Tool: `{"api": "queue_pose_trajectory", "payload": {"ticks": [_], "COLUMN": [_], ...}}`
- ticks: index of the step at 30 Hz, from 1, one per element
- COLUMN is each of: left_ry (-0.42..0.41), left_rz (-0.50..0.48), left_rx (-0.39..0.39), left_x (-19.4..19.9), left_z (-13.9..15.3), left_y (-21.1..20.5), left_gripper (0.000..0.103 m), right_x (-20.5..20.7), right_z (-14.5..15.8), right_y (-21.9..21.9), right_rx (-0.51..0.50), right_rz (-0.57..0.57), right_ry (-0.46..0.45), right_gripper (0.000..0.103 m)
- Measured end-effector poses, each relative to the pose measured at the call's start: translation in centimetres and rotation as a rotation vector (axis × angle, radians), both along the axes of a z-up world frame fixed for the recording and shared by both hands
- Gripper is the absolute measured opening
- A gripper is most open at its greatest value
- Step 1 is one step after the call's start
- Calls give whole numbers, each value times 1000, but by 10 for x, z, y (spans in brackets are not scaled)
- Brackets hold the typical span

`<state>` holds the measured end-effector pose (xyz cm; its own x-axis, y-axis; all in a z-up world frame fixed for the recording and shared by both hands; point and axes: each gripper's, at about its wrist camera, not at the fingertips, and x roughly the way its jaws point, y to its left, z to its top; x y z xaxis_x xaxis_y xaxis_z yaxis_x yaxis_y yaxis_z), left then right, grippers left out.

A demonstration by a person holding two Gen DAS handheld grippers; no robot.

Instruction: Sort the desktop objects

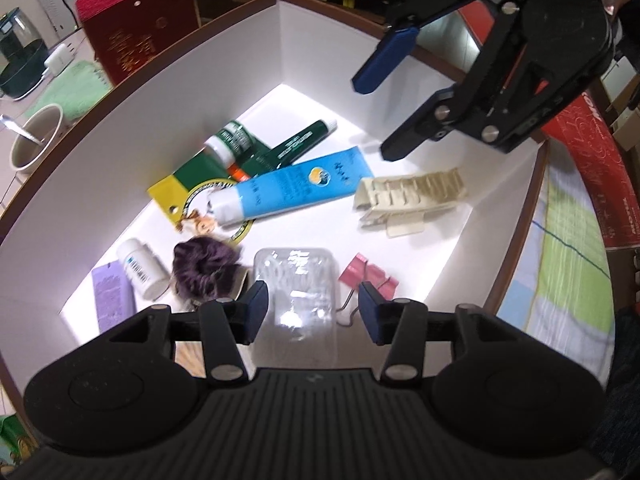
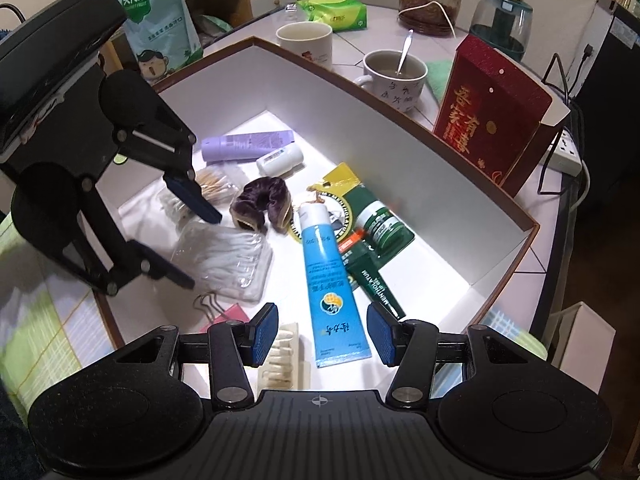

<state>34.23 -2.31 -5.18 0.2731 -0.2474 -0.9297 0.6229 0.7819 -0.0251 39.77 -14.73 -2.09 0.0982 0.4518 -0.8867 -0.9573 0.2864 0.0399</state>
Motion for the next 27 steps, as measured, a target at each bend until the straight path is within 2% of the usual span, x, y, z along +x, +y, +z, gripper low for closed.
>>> {"api": "queue_pose_trajectory", "payload": {"ticks": [13, 19, 22, 23, 24, 25, 27], "left_ry": [-45, -72, -90, -98, -105, -112, -127], "left_rz": [40, 66, 79, 86, 92, 99, 112], "left_rx": [60, 89, 114, 124, 133, 142, 160], "left_x": [-14, -22, -28, -30, -32, -34, -38], "left_z": [21, 33, 38, 40, 42, 44, 48], "left_y": [8, 9, 8, 8, 8, 8, 8], "left_gripper": [48, 55, 63, 68, 70, 72, 73], "right_x": [-15, -23, -29, -32, -34, -37, -41], "right_z": [6, 11, 15, 17, 19, 20, 24], "right_y": [-5, -8, -10, -10, -11, -12, -13], "right_rx": [-25, -35, -36, -35, -30, -25, -13], "right_rz": [0, -6, -6, -5, -10, -14, -24], "right_ry": [16, 18, 12, 10, 4, -3, -13], "right_gripper": [53, 53, 53, 57, 74, 81, 83]}}
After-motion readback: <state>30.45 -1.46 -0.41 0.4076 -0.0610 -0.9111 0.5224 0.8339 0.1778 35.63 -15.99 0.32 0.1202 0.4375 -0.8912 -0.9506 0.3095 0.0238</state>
